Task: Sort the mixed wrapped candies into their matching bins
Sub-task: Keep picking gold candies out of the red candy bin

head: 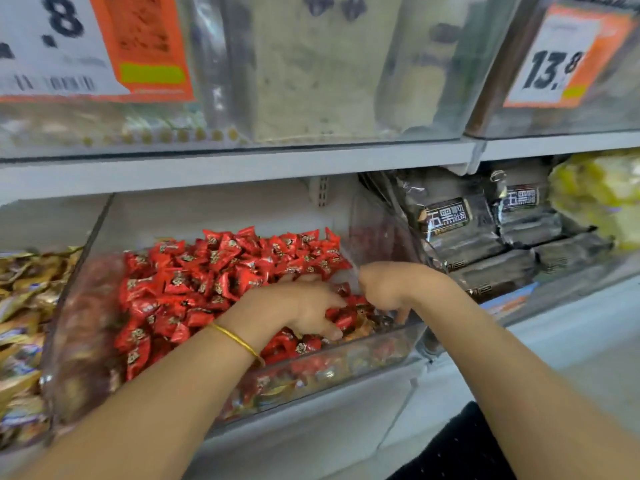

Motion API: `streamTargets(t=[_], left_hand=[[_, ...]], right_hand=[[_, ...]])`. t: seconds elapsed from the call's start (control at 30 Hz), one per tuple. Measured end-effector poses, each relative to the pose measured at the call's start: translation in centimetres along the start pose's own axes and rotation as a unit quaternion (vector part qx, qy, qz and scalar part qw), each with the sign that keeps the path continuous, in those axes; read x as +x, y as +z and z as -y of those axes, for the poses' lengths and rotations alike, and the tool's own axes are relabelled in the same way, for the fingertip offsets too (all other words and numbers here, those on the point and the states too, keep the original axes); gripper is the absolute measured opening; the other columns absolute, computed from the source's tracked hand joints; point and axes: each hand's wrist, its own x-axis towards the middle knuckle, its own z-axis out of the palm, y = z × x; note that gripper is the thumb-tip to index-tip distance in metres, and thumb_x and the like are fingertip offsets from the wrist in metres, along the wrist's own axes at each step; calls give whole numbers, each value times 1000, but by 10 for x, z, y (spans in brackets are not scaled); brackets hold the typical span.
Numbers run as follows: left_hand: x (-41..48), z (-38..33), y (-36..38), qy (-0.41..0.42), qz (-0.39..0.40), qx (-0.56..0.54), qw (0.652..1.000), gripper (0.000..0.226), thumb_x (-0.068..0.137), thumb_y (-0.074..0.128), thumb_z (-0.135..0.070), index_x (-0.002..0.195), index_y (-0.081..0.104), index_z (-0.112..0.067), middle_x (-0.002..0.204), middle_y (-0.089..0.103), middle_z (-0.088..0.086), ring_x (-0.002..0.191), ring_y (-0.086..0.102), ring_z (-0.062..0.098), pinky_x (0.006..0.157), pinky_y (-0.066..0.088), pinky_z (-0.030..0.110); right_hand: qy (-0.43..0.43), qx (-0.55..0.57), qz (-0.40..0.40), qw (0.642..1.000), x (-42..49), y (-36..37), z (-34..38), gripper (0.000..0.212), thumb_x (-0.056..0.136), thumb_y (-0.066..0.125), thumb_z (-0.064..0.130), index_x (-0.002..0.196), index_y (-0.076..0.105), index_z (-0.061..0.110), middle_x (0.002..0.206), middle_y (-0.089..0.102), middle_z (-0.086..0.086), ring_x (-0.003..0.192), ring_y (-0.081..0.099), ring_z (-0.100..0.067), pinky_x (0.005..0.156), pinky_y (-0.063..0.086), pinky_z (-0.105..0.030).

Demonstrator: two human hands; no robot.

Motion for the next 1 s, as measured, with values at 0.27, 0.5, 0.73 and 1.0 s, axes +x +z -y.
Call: streamTargets(t=[0.27,0.5,0.73,1.0], left_hand=[[-6,17,-12,-64,-31,18,997,67,88,57,-42,146,25,-34,157,16,-3,145,3,20,115,-1,48],[-10,29,-14,-79,-66,5,995,63,89,56,-42,145,30,-32,158,9,-1,145,2,21,116,0,46],[-14,27,-11,-61,-84,-25,994,61,89,56,-42,143,32,-31,156,18,-2,144,6,20,116,-1,46],[-21,28,-13,-49,-85,-63,993,59,88,59,-40,141,36,-30,155,19,-3,144,7,20,115,2,46]], right_hand=[[5,198,55,979,29,17,-8,53,92,29,-11,137,44,12,141,42,-11,120,49,-33,83,55,-42],[31,212,-45,976,37,12,-12,52,91,38,-14,139,39,3,140,41,-17,110,54,-33,88,52,-39],[-12,90,34,995,54,17,-6,67,88,50,-10,146,32,18,149,35,-8,118,54,-28,86,54,-31],[4,127,37,991,63,22,-3,62,88,59,-1,142,36,20,143,38,-8,112,54,-29,81,57,-36]])
